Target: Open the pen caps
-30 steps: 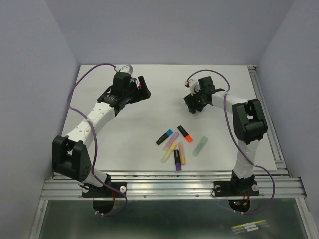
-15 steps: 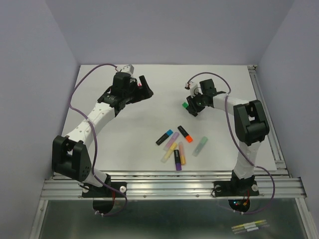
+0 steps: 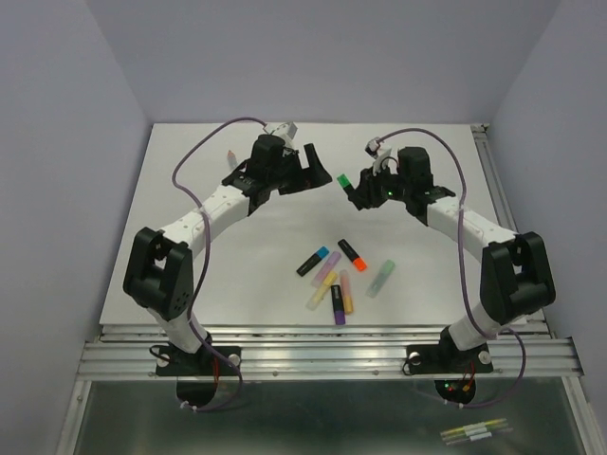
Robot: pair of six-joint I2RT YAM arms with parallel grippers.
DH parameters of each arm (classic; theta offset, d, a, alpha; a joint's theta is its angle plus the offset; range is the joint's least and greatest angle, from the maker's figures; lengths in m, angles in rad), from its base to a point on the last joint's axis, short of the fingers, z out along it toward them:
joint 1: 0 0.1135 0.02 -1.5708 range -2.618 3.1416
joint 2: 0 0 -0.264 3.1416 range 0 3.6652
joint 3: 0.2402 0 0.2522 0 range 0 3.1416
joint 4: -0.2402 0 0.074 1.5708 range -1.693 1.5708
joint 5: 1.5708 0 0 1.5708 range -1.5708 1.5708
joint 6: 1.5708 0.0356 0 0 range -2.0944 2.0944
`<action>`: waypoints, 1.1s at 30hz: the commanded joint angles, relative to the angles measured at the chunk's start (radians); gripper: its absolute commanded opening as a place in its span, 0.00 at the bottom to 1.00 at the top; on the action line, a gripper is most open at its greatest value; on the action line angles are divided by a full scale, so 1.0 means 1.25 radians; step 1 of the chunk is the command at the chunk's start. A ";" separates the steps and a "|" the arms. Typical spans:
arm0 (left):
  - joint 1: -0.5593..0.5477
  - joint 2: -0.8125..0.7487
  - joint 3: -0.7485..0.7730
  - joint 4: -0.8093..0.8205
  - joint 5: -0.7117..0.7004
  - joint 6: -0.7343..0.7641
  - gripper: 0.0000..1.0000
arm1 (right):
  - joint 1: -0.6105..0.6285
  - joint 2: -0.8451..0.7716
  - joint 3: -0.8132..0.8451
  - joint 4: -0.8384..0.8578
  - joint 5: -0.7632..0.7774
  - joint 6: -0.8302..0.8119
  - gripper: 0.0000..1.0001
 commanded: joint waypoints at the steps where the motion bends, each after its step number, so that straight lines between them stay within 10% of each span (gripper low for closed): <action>1: -0.009 0.002 0.056 0.110 0.049 -0.033 0.98 | 0.018 -0.058 -0.028 0.103 -0.075 0.110 0.14; 16: -0.051 0.057 0.078 0.215 0.064 -0.108 0.68 | 0.023 -0.097 -0.028 0.168 -0.060 0.196 0.14; 24: -0.061 0.072 0.092 0.215 0.068 -0.113 0.00 | 0.023 -0.076 -0.025 0.172 -0.110 0.189 0.15; 27: -0.063 0.077 0.092 0.217 0.066 -0.112 0.00 | 0.023 -0.075 -0.022 0.170 -0.117 0.188 0.16; 33: -0.074 0.061 0.083 0.221 0.022 -0.124 0.00 | 0.023 -0.065 -0.010 0.181 -0.141 0.180 0.65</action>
